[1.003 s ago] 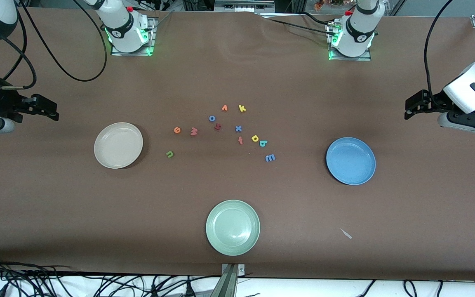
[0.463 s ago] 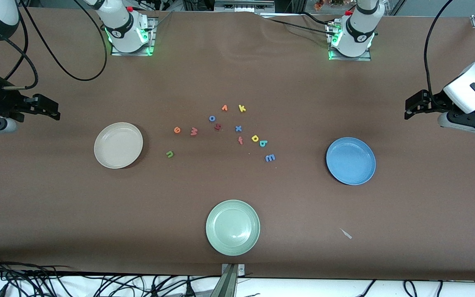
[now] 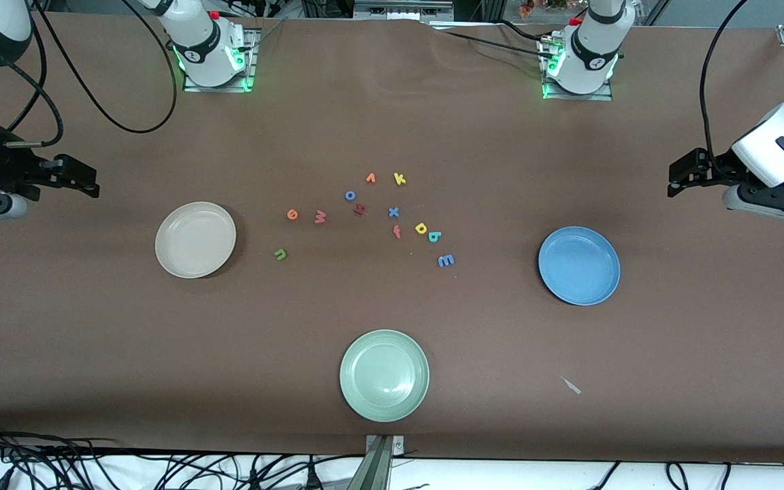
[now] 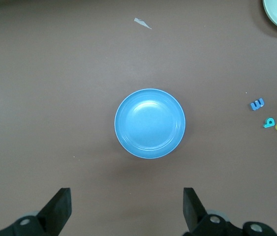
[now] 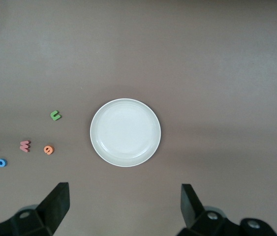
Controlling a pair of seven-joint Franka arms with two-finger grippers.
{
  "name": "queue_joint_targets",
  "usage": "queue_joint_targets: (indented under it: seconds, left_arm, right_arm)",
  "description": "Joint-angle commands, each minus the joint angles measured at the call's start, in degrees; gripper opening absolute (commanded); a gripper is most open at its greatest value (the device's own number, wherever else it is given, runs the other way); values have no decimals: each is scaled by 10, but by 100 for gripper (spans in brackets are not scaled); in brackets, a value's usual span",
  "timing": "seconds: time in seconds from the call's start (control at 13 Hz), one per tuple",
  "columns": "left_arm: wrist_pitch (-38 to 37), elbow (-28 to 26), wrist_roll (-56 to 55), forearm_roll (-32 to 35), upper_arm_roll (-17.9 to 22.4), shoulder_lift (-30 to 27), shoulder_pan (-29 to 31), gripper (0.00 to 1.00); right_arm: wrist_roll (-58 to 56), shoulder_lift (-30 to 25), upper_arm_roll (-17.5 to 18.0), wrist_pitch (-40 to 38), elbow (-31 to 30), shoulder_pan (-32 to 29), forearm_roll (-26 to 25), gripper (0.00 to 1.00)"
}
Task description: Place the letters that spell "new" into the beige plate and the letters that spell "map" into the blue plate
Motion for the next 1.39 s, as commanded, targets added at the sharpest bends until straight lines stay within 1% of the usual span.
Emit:
queue_joint_targets:
  seconds: [0.0, 0.46, 0.77, 1.0, 1.16, 1.31]
  left_arm:
    - [-3, 15, 5, -1, -2, 9, 0, 100]
    - [4, 17, 1, -2, -2, 16, -5, 100]
    - [4, 17, 0, -3, -3, 16, -6, 100]
    - [4, 16, 0, -3, -3, 16, -6, 100]
    - [4, 16, 1, -2, -3, 16, -6, 100]
    - [4, 16, 1, -2, -3, 16, -6, 100]
  right_arm:
    - [2, -14, 1, 1, -16, 0, -8, 100]
    - [3, -17, 4, -1, -22, 1, -4, 100]
    - [6, -38, 14, 10, -59, 1, -3, 100]
    - [6, -51, 15, 12, -74, 1, -3, 100]
    - [6, -57, 27, 13, -88, 1, -2, 100]
    - [14, -57, 36, 34, -107, 2, 1, 100]
